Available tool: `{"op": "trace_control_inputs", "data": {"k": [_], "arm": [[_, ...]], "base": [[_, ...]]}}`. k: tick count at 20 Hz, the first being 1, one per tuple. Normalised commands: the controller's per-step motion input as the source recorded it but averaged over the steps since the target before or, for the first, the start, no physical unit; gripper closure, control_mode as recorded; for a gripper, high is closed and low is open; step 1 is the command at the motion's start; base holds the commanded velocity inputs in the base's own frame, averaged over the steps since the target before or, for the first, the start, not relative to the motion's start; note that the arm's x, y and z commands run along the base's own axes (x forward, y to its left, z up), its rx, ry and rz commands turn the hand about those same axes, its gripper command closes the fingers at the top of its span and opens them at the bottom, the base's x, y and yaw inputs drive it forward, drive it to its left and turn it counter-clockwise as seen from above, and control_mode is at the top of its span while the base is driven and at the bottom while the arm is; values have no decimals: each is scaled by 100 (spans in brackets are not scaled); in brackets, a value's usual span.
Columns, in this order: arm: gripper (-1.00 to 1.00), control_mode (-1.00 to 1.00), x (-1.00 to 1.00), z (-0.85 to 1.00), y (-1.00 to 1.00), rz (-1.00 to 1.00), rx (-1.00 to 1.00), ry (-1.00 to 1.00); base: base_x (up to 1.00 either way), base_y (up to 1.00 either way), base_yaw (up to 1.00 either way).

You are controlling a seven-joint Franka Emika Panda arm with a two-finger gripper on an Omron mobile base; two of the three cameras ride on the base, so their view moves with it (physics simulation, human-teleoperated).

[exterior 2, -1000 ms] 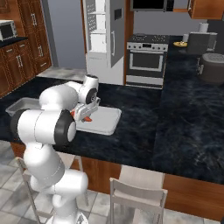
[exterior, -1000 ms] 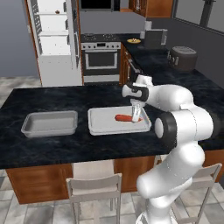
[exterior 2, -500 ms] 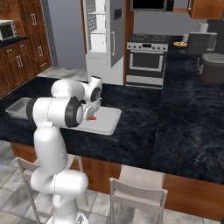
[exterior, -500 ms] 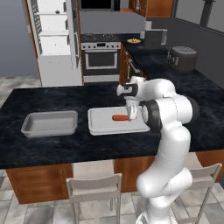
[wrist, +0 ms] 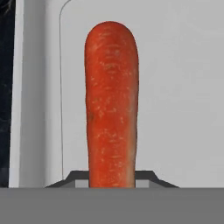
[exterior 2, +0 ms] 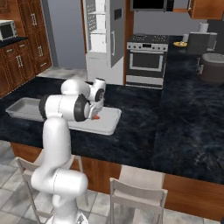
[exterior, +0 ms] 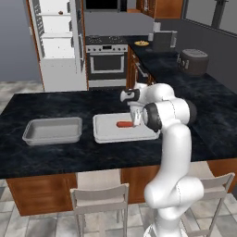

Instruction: Place the cold items (mushroom and carrot) from the fridge in one tupperware on the dining counter. Place the warm items (kebab skewer and hot dog) in the stove area in another tupperware.

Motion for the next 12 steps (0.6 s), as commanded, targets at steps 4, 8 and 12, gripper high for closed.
{"op": "trace_control_inputs", "data": {"k": [4,8,12], "arm": [[100,-100,48,-41,0,0,0,0],[100,-100,44,-43,1,0,0,0],[-100,-100,16,-45,1,0,-4,0]], "base": [[0,0,0],[0,0,0],[0,0,0]]}}
